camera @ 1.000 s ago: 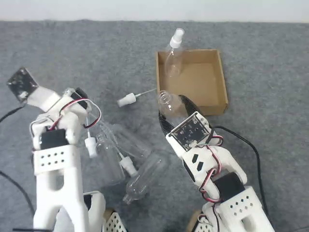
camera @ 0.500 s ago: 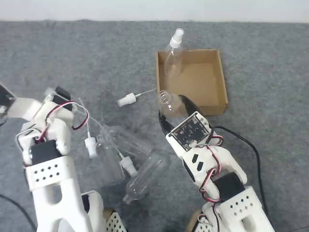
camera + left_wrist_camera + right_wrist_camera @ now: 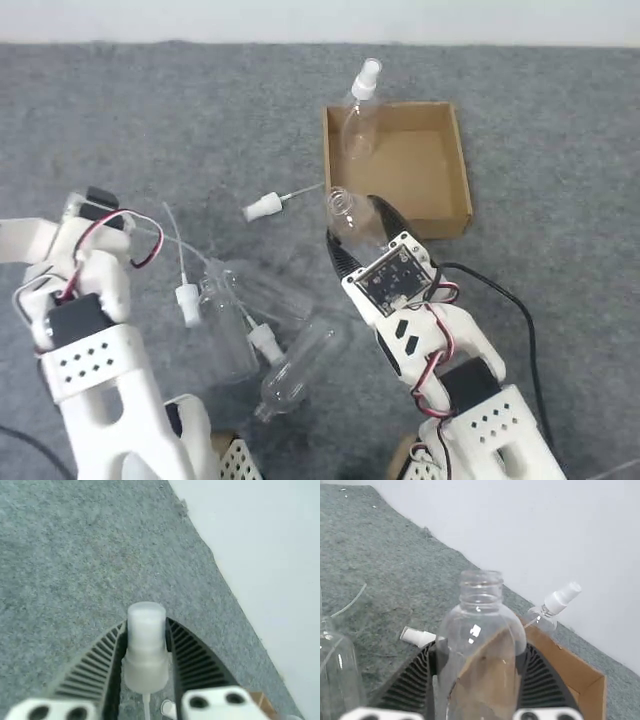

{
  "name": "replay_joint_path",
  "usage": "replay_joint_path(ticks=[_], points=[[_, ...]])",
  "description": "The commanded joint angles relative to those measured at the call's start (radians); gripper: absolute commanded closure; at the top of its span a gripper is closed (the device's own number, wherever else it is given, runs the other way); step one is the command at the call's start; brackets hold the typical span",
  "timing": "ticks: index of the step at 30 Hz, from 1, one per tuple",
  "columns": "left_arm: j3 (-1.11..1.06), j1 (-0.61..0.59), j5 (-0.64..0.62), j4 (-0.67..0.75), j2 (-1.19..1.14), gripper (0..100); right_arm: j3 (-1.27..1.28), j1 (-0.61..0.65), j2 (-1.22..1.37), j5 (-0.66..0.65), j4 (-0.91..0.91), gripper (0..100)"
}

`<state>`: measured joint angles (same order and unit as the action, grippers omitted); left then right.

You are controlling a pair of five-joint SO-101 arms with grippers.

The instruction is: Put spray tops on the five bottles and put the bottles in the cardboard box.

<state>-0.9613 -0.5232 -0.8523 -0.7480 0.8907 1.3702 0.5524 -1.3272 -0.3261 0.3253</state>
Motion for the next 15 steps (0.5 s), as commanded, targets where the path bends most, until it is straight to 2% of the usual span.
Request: replay_joint_path(ticks=[1,6,9,15], points=[[0.022,-0.028,-0.048,0.037,0.038,99,-0.014,-0.005,-0.019,-0.005,-0.048,95.7],[0.022,-0.081,-0.117,0.038,0.038,99,-0.014,-0.005,-0.019,-0.003,-0.048,95.7],[0.022,-0.101,-0.132,0.038,0.038,99,-0.015,-0.005,-0.019,0.046,-0.05,95.7],[0.031,-0.098,-0.163,0.038,0.038,99,-0.017,-0.004,-0.019,0.064,-0.05,95.5]])
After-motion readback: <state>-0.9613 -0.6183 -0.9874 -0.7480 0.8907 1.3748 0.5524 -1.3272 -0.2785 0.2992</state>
